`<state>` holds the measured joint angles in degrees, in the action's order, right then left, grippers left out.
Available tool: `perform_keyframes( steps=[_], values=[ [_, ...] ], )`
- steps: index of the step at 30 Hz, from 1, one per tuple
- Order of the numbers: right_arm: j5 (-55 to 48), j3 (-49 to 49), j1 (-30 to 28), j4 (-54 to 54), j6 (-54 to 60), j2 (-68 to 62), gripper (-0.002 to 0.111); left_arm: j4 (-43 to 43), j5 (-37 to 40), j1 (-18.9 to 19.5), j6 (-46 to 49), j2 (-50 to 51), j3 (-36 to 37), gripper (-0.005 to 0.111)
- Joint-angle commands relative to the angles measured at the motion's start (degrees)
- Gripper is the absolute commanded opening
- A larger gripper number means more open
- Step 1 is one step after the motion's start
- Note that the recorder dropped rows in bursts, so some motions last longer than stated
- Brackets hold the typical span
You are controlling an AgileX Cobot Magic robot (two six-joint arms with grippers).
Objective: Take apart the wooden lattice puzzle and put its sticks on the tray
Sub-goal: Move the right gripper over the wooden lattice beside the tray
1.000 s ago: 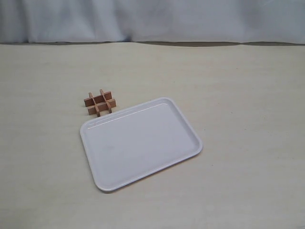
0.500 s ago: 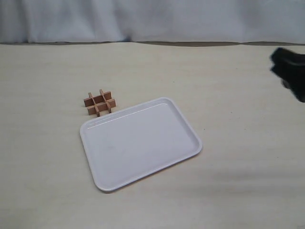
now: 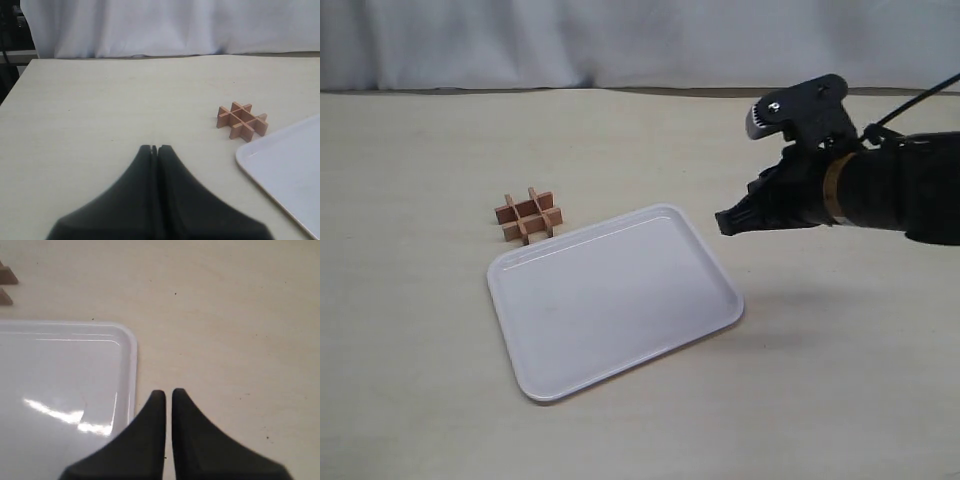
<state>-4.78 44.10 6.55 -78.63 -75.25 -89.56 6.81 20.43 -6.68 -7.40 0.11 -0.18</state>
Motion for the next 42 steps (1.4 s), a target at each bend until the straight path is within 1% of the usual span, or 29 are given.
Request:
perform_keyframes(
  steps=[1,3,4,6,9,11,13,15,16,17,19,22,28,31,33,34,36,37,38,42],
  values=[
    [-9.17,2.27,3.14,-0.62,12.31,-0.72,0.004,0.07,-0.46,0.01,-0.13,-0.11,0.18,0.000],
    [-15.88,3.36,4.42,-0.62,16.83,-0.72,0.004,0.07,-0.46,0.01,-0.13,-0.11,0.18,0.000],
    [-21.20,4.16,5.11,-0.62,19.18,-0.87,0.004,0.07,-0.46,0.01,-0.13,-0.11,0.18,0.000],
    [-28.21,5.46,5.42,0.54,21.99,-1.30,0.004,0.07,-0.46,0.01,-0.13,-0.11,0.18,0.000],
    [-35.67,9.75,5.03,10.12,30.88,-2.75,0.004,0.07,-0.46,0.01,-0.13,-0.11,0.18,0.000],
    [-37.84,14.16,4.12,24.42,43.43,-4.52,0.004,0.07,-0.46,0.01,-0.13,-0.11,0.18,0.000],
    [-40.59,19.25,3.42,42.34,57.00,-6.69,0.004,0.07,-0.62,0.01,-0.13,-0.11,0.18,0.000],
    [-43.22,23.34,3.30,55.29,66.17,-8.56,0.004,0.07,-0.62,0.01,-0.13,-0.11,0.18,0.000],
    [-44.10,25.21,3.48,60.42,69.44,-9.44,0.004,0.07,-0.62,0.01,-0.13,-0.11,0.18,0.000],
    [-44.52,27.92,3.86,68.79,72.89,-10.75,0.004,0.07,-0.62,0.01,-0.13,-0.11,0.18,0.000],
    [-44.25,30.76,4.50,75.64,74.60,-12.20,0.004,0.07,-0.62,0.01,-0.13,-0.11,0.18,0.000],
    [-43.47,32.88,5.91,78.63,74.48,-13.94,0.004,0.07,-0.62,0.01,-0.13,-0.11,0.18,0.000],
    [-36.96,33.88,11.74,78.15,73.99,-16.28,0.005,0.07,-0.62,0.01,-0.13,-0.11,0.18,0.000],
    [-37.57,37.01,12.26,78.63,72.29,-17.59,0.005,0.07,-0.62,0.01,-0.13,-0.11,0.18,0.000],
    [-37.68,38.73,12.26,78.63,70.80,-18.52,0.014,0.07,-0.62,0.01,-0.13,-0.11,0.18,0.000],
    [-37.68,39.60,12.26,78.63,70.04,-18.93,0.022,0.07,-0.62,0.01,-0.13,-0.11,0.18,0.000],
    [-37.89,40.54,12.26,78.63,69.92,-19.64,0.033,0.07,-0.42,0.01,-0.13,-0.11,0.18,0.000],
    [-38.16,41.28,12.26,78.94,69.92,-20.26,0.041,0.07,-0.42,0.01,-0.13,-0.11,0.18,0.000],
    [-38.58,41.90,12.26,79.54,69.92,-20.82,0.043,0.07,-0.42,0.01,-0.13,-0.11,0.18,0.000],
    [-38.82,43.56,13.84,79.41,70.07,-23.24,0.044,0.07,-0.42,0.01,-0.13,-0.11,0.18,0.000]
  ],
)
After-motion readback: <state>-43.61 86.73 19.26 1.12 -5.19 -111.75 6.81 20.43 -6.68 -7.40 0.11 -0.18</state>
